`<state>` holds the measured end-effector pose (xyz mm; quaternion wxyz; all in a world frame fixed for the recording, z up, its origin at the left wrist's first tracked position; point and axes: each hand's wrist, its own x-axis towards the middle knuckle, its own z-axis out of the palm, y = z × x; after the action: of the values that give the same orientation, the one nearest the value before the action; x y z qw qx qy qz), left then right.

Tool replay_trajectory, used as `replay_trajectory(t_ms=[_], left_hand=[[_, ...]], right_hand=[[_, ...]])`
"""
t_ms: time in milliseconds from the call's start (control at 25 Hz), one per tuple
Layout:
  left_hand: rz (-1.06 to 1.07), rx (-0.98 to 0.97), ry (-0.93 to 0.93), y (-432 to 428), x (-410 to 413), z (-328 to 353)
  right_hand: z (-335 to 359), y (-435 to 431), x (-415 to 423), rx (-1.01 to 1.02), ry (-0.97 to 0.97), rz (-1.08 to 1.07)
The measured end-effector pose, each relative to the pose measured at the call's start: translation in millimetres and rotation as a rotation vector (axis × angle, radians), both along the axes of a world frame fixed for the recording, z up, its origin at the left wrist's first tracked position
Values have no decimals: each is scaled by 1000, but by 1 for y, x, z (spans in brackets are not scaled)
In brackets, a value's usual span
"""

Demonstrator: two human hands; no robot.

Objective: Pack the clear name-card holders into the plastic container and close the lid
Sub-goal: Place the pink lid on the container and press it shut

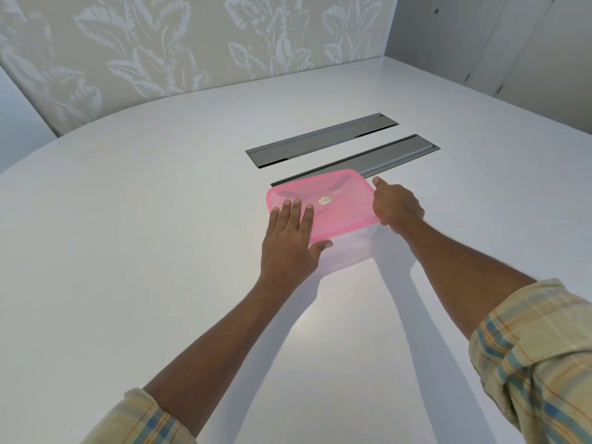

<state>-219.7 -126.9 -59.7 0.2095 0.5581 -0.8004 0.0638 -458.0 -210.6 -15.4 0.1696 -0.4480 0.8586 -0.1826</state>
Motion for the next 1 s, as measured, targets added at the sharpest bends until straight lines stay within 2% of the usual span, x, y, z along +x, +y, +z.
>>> replay_trajectory(t_ms=[400, 600, 720, 800, 920, 1000], left_hand=[[9, -61, -1, -3, 1, -4], [17, -38, 8, 1, 0, -3], [17, 21, 45, 4, 0, 4], [52, 41, 133, 1, 3, 12], [276, 42, 451, -20, 8, 32], [502, 240, 693, -48, 12, 49]], right_hand=[[-2, -8, -6, 131, 9, 17], [-4, -9, -7, 87, 30, -1], [-6, -13, -8, 59, 127, 29], [-6, -17, -13, 51, 124, 45], [-6, -27, -17, -4, 66, 59], [2, -39, -12, -76, 9, 134]])
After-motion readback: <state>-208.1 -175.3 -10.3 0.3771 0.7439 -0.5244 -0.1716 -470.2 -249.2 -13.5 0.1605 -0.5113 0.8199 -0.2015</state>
